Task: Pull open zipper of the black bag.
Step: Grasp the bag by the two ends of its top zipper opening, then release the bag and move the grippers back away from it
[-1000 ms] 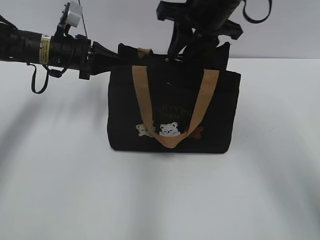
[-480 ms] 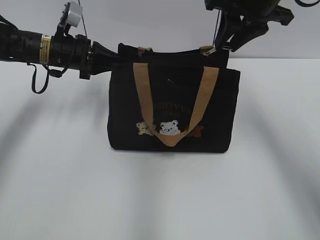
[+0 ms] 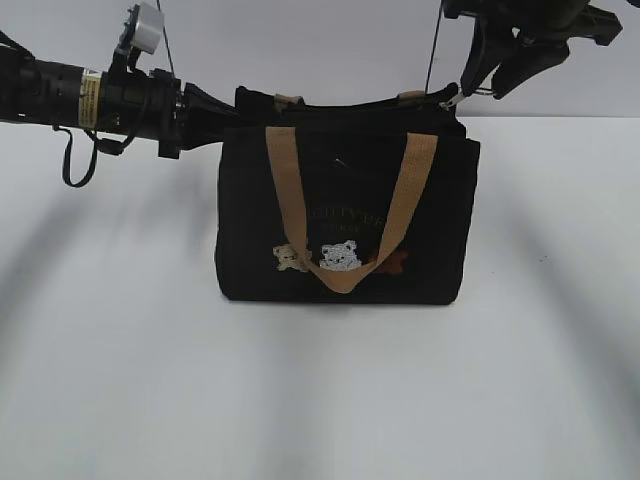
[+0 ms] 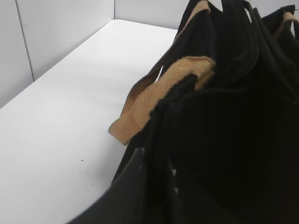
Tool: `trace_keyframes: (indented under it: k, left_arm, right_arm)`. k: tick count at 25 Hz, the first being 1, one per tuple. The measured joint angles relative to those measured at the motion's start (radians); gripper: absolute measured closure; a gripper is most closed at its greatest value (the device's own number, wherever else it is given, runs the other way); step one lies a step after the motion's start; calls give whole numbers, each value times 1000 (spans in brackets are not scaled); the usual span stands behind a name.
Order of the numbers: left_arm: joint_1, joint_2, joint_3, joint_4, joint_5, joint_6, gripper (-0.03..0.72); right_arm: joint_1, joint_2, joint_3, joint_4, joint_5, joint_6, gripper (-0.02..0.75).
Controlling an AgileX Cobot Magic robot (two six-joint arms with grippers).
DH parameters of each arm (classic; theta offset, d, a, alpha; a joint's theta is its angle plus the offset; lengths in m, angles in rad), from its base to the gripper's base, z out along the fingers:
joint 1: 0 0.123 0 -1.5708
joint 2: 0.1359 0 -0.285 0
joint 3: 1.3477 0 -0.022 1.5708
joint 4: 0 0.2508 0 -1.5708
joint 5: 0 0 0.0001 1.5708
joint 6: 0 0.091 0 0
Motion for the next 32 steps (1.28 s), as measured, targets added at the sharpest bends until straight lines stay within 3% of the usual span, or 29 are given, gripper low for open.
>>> trace_keyframes:
  k: [9, 11, 14, 16, 21, 25, 32]
  left_arm:
    - [0, 0, 0, -14, 4, -19, 629]
    - [0, 0, 0, -26, 6, -21, 575]
    - [0, 0, 0, -41, 8, -24, 436]
    - [2, 0, 0, -46, 9, -41, 363]
    - [23, -31, 0, 0, 26, -134, 323]
    - [43, -118, 0, 48, 163, -354, 293]
    - [47, -218, 0, 98, 706, -831, 137]
  right_arm:
    - [0, 0, 0, 3, 1, 0, 479]
    - [0, 0, 0, 3, 1, 0, 415]
    - [0, 0, 0, 3, 1, 0, 316]
    - [0, 0, 0, 3, 1, 0, 289]
    - [0, 0, 0, 3, 1, 0, 272]
    - [0, -1, 0, 4, 1, -2, 268]
    - [0, -22, 0, 4, 1, -9, 268]
